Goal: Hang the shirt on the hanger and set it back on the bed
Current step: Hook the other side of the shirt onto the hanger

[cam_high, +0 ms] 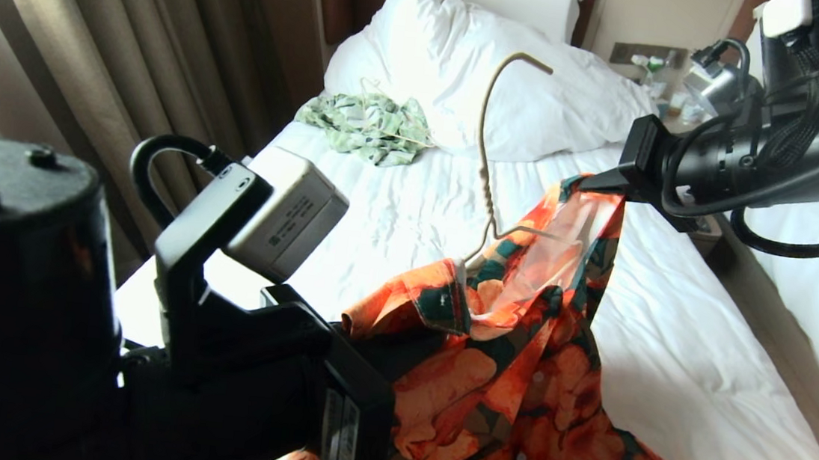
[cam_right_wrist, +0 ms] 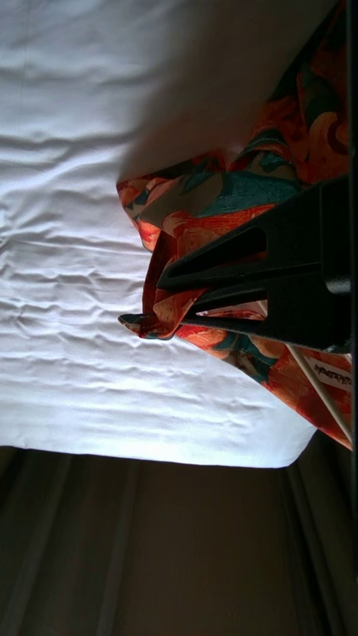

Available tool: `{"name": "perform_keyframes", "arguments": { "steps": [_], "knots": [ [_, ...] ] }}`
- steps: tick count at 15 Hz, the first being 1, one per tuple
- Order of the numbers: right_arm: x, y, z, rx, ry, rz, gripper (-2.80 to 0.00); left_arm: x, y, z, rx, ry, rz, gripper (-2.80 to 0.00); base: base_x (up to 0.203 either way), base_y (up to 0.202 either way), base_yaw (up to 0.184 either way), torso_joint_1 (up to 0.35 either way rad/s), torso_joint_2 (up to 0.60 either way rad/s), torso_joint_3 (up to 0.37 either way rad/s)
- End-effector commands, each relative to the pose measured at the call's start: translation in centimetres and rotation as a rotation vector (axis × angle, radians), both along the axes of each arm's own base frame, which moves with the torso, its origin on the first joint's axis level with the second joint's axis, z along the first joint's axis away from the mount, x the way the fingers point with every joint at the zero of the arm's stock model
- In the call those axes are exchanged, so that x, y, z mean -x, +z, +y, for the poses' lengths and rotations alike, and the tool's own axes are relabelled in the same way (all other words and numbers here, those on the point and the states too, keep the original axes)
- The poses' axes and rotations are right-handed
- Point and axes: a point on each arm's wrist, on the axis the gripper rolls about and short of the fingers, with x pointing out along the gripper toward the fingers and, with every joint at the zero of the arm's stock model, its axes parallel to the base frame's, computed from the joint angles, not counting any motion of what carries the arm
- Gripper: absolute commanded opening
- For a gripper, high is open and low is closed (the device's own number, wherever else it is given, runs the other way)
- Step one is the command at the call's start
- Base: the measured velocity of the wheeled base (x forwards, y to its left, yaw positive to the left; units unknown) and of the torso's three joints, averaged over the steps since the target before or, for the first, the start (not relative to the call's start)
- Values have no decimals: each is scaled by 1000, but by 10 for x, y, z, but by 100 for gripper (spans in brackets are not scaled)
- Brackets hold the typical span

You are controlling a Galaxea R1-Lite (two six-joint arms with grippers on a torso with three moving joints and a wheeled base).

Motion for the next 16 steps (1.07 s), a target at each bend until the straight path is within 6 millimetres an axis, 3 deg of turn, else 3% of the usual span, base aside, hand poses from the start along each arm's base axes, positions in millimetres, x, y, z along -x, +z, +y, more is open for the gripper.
{"name": "perform_keyframes", "arguments": {
  "steps": [1,7,10,16],
  "knots": [
    [20,18,8,-28,50,-49,-280,-9,-3,-1,-11,34,3,-280,0,0,0,0,0,0],
    [67,44,24,-72,180,-123,-280,-25,-8,0,92,15,-21,-280,0,0,0,0,0,0],
    [68,42,25,-36,201,-140,-280,-38,-21,-18,174,-36,-58,-280,0,0,0,0,0,0],
    [68,37,15,92,226,-219,-280,-29,-30,-14,111,-173,20,-280,0,0,0,0,0,0]
  ]
}}
